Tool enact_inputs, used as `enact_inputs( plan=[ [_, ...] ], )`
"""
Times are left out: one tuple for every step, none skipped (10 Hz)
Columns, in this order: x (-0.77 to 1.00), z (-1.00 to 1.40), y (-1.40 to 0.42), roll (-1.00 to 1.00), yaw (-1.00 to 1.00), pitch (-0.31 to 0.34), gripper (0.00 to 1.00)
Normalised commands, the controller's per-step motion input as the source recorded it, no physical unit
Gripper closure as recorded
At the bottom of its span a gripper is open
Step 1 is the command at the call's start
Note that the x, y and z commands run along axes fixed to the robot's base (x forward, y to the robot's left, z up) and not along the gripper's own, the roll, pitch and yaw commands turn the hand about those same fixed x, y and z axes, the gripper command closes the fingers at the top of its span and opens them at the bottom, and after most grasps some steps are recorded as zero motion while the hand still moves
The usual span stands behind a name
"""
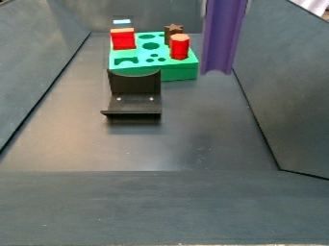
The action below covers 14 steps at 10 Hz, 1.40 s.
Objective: Pick up the arch object. Move up. Rotate the arch object. Move to above the board. Insert the arch object.
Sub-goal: Move to above the board.
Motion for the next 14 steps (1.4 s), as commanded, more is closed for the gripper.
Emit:
enact_inputs(
  plan=[
    [0.0, 1.0, 0.09, -0.01, -0.03, 0.081, 1.0],
    [0.0, 1.0, 0.09, -0.01, -0.03, 0.078, 1.0],
    [0.0, 0.96, 0.08, 0.0, -0.03, 0.081, 1.0],
    [0.01, 0.74, 0.06, -0.01, -0.03, 0.082, 1.0],
    [0.01, 0.58, 0.05, -0.01, -0.03, 0.084, 1.0],
    [0.01, 0.42, 0.04, 0.0, -0.03, 0.082, 1.0],
    [0.01, 0.2, 0.03, 0.0, -0.03, 0.082, 1.0],
    [0.17, 0.08, -1.0, 0.14, 0.03, 0.077, 1.0],
    [0.17, 0.08, -1.0, 0.15, 0.06, 0.076, 1.0],
    [0.17, 0.08, -1.0, 0.14, 0.06, 0.076, 1.0],
    [0.18, 0.09, -1.0, 0.05, 0.02, 0.078, 1.0],
    [0.18, 0.09, -1.0, 0.02, 0.02, 0.087, 1.0],
    [0.19, 0.09, -1.0, 0.0, 0.01, 0.104, 1.0],
    [0.2, 0.09, -1.0, 0.0, 0.01, 0.116, 1.0]
  ],
)
